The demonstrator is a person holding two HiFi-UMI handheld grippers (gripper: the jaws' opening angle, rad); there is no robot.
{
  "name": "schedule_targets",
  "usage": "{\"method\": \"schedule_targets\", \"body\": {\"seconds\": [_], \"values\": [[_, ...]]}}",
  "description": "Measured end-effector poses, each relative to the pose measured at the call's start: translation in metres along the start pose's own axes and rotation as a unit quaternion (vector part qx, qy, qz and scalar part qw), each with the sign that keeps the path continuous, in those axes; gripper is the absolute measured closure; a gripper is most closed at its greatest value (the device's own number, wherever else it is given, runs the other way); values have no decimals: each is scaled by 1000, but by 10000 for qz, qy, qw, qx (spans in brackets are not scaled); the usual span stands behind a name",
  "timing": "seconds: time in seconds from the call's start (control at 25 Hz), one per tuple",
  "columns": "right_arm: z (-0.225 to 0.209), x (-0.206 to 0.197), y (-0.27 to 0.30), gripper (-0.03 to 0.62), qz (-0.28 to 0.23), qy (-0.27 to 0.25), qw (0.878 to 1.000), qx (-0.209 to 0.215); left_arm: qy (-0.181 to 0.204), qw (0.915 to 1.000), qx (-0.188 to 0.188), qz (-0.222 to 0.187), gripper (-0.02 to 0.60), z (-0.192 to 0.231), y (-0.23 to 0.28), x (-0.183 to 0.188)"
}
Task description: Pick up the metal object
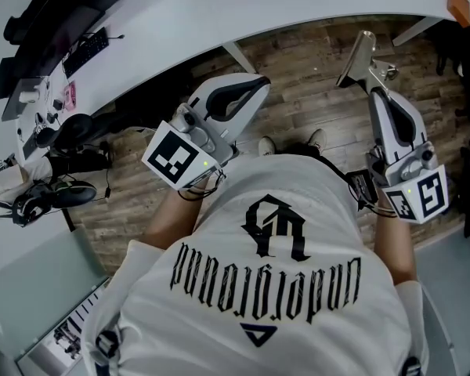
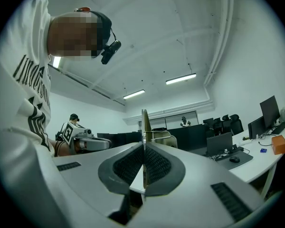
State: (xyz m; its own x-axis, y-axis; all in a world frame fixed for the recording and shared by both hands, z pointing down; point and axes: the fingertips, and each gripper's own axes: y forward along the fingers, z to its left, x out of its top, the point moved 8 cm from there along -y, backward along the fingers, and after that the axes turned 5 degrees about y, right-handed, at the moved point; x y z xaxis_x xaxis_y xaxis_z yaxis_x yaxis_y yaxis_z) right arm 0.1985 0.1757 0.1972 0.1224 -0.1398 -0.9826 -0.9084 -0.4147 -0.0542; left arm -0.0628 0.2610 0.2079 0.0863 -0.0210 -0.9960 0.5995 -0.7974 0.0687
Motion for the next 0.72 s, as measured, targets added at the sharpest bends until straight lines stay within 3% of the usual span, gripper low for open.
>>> {"method": "schedule_targets", "body": {"seconds": [0.52, 0.72], "values": [[60, -21, 25, 579, -5, 9, 10000, -93, 2, 9997, -144, -181, 566, 11, -60, -11], [69, -19, 35, 579, 9, 10, 10000, -75, -101, 9998, -163, -4, 566, 14, -72, -13]]}}
